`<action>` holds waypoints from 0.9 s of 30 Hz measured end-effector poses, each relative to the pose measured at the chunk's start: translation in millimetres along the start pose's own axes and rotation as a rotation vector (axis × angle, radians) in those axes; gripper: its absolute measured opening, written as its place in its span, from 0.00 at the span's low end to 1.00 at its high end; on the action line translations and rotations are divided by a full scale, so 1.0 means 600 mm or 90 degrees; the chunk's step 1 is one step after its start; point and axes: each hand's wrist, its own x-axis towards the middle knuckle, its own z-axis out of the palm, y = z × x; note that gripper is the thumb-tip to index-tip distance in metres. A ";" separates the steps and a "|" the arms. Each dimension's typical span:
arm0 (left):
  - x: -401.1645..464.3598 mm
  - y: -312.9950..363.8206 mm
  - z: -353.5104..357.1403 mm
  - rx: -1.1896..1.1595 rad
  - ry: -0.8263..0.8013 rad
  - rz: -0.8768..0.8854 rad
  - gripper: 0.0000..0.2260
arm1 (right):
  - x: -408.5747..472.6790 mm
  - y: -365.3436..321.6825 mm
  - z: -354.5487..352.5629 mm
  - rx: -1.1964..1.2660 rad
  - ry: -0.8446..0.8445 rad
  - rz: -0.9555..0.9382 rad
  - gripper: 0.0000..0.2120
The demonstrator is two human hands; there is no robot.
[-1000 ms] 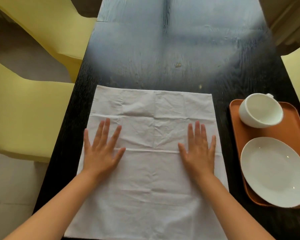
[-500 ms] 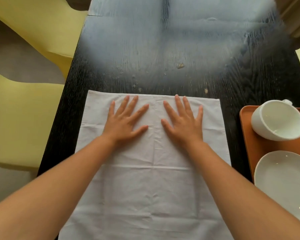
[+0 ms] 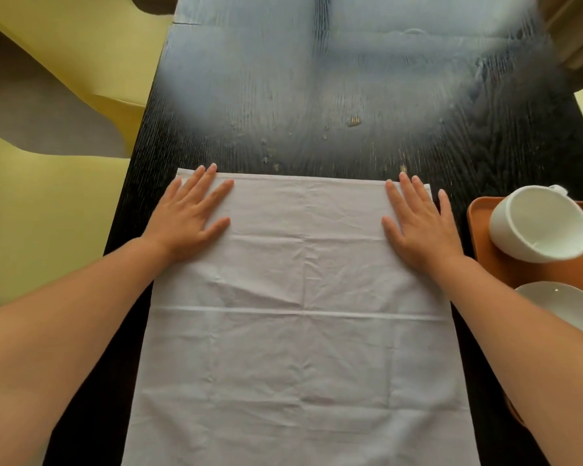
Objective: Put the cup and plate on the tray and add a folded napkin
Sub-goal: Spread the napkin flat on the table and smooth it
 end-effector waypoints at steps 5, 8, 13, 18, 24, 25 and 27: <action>-0.075 0.071 0.004 -0.039 -0.057 0.026 0.33 | -0.090 -0.047 0.005 0.092 -0.020 0.013 0.29; -0.161 0.130 0.014 -0.033 -0.054 0.130 0.31 | -0.188 -0.086 0.013 0.087 -0.066 -0.072 0.30; -0.289 0.190 0.024 -0.030 -0.082 0.182 0.33 | -0.313 -0.120 0.016 0.066 -0.133 -0.168 0.31; -0.389 0.226 0.030 -0.018 -0.126 0.231 0.40 | -0.432 -0.122 0.020 0.015 -0.170 -0.301 0.37; -0.446 0.248 0.029 -0.009 -0.168 0.218 0.45 | -0.496 -0.133 0.027 0.017 -0.197 -0.291 0.44; -0.453 0.250 0.028 -0.013 -0.176 0.216 0.45 | -0.505 -0.134 0.028 0.017 -0.199 -0.289 0.43; -0.468 0.255 0.027 -0.014 -0.191 0.215 0.45 | -0.523 -0.136 0.027 0.011 -0.200 -0.292 0.42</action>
